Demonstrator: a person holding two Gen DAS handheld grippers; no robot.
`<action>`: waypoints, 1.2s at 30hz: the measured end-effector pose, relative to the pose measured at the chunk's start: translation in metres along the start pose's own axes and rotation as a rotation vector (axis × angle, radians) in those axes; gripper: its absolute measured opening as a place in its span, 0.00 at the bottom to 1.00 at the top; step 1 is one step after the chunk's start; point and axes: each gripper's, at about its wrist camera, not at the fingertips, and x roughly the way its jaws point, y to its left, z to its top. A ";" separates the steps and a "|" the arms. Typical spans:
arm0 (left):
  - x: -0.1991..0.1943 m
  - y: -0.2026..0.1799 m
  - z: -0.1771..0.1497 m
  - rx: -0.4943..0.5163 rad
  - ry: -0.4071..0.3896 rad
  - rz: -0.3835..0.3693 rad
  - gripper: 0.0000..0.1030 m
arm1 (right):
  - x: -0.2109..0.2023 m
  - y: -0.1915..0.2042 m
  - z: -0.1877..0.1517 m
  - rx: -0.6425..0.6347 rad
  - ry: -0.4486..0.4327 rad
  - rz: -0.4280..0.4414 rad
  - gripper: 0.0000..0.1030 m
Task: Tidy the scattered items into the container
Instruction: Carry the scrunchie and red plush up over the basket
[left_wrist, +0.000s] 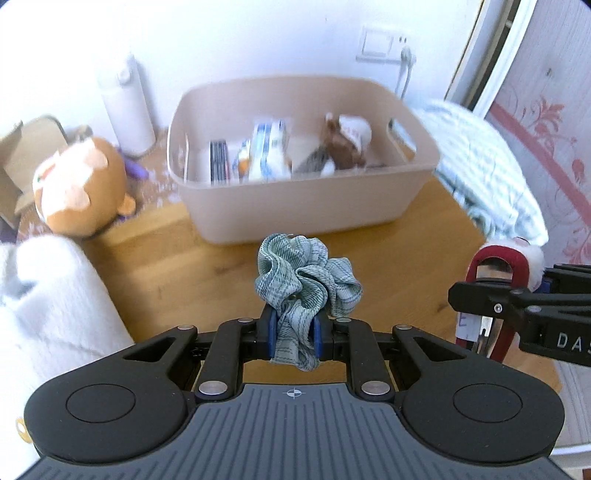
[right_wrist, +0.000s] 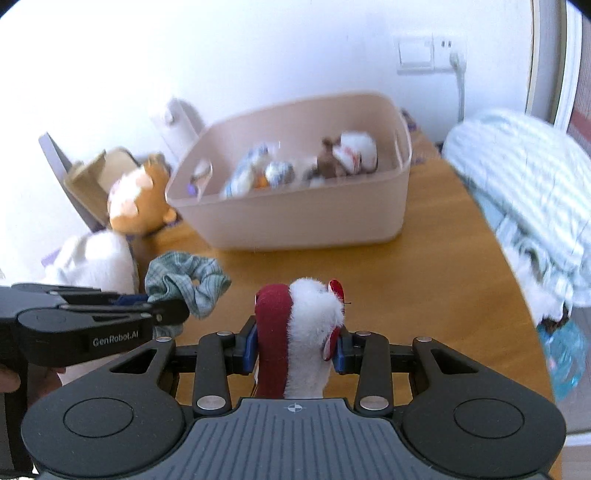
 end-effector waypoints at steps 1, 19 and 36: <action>-0.003 -0.001 0.004 -0.001 -0.010 0.001 0.18 | -0.003 -0.002 0.006 0.002 -0.013 0.005 0.34; -0.020 -0.012 0.084 -0.012 -0.170 0.073 0.18 | -0.016 -0.013 0.086 -0.042 -0.165 0.058 0.34; 0.046 0.002 0.143 -0.073 -0.125 0.140 0.18 | 0.046 -0.021 0.156 -0.091 -0.161 0.062 0.34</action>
